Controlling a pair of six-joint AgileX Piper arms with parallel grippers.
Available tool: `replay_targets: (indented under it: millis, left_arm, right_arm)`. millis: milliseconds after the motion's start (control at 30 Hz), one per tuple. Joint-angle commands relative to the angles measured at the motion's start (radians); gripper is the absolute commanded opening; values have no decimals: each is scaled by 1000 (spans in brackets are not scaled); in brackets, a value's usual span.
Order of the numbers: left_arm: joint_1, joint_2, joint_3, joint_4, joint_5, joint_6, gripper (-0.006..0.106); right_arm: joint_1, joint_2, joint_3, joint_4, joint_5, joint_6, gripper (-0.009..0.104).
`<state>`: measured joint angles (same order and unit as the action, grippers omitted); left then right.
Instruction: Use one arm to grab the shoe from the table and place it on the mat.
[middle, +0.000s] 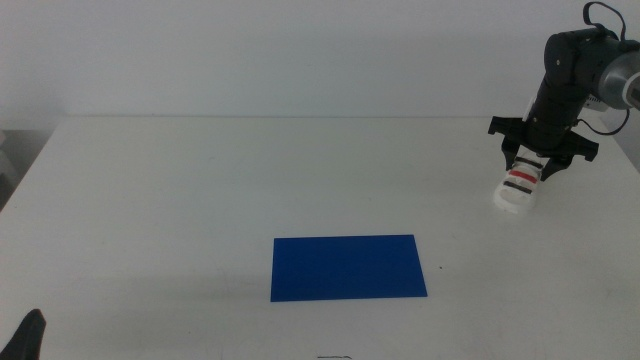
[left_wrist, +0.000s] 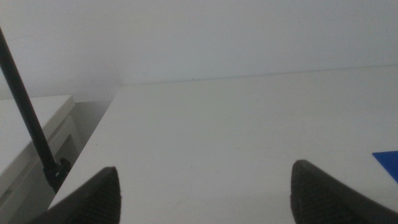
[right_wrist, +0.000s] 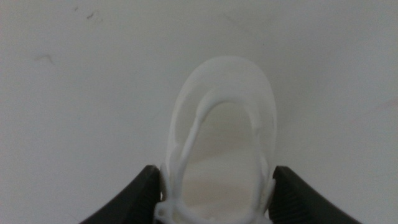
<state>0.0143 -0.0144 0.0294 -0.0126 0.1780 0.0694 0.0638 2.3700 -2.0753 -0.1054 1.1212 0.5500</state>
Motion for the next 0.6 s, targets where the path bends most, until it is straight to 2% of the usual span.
replay_targets:
  millis: [0, 100, 267, 333, 567]
  left_arm:
    - [-5, -19, -3, -9, -83, -15, 94]
    - [-5, -19, -3, -9, -83, -15, 94]
    - [-5, -19, -3, -9, -83, -15, 94]
    - [-5, -19, -3, -9, -83, -15, 94]
    - [-5, -19, -3, -9, -83, -15, 94]
  right_arm:
    - [-5, -90, -31, -32, 0, -36, -1]
    - [11, -113, -31, -43, 55, -48, -1]
    - [95, -163, -7, -139, 177, 14, -1]
    - [135, -215, 36, -149, 173, 32, -1]
    - [272, -426, 243, -103, 113, 114, -1]
